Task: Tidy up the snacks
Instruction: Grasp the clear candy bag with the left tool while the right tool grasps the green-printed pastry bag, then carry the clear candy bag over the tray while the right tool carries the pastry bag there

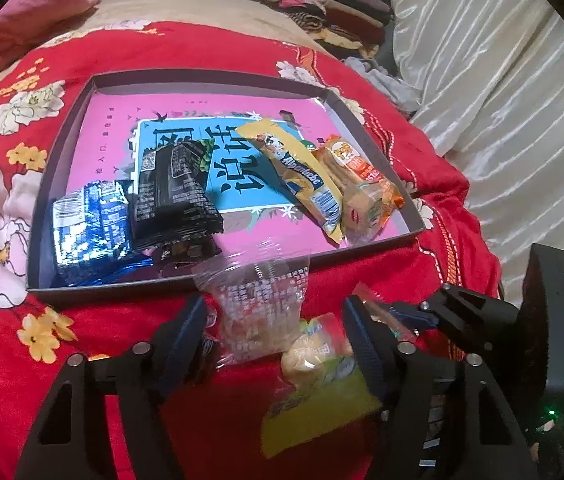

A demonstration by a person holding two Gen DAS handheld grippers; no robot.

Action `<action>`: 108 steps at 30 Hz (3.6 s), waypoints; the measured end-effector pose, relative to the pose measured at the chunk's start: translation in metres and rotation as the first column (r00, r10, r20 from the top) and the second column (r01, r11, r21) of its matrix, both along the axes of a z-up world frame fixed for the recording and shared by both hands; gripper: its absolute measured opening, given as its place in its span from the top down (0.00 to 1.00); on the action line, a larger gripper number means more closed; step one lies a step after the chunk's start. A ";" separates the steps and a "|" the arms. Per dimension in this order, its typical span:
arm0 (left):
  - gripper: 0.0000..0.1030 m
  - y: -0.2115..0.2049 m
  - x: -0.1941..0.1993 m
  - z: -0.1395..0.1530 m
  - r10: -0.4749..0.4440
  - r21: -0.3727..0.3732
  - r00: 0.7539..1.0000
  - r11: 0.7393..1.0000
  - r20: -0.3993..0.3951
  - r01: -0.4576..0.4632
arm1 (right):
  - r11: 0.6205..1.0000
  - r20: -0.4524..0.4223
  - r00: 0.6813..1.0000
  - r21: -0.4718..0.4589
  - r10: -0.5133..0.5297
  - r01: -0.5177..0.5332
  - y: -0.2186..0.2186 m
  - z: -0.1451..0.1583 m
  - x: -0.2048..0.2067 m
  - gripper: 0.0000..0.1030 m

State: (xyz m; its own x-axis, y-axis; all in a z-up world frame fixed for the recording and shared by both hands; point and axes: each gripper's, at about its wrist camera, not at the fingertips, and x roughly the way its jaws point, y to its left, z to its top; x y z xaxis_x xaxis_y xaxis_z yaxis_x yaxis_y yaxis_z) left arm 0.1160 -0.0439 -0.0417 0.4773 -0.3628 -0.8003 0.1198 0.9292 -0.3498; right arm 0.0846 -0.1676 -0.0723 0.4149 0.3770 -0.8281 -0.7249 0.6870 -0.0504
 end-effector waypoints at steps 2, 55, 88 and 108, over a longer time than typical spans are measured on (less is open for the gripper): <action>0.34 -0.002 0.002 -0.002 0.005 0.002 1.000 1.000 -0.003 -0.005 | 1.000 0.001 1.000 -0.003 -0.021 0.021 -0.002 0.000 0.002 0.42; 0.62 0.040 -0.008 0.045 0.097 -0.111 0.990 0.990 0.101 -0.085 | 0.929 0.017 0.982 0.326 -0.190 0.175 -0.053 0.049 0.032 0.52; 0.62 0.025 0.004 0.050 0.082 -0.104 0.988 0.992 0.131 -0.069 | 0.896 0.066 0.968 0.399 -0.241 0.196 -0.060 0.067 0.042 0.52; 0.62 0.015 0.020 0.050 0.077 -0.104 0.987 0.993 0.138 -0.063 | 0.871 0.086 0.952 0.434 -0.295 0.231 -0.070 0.074 0.059 0.52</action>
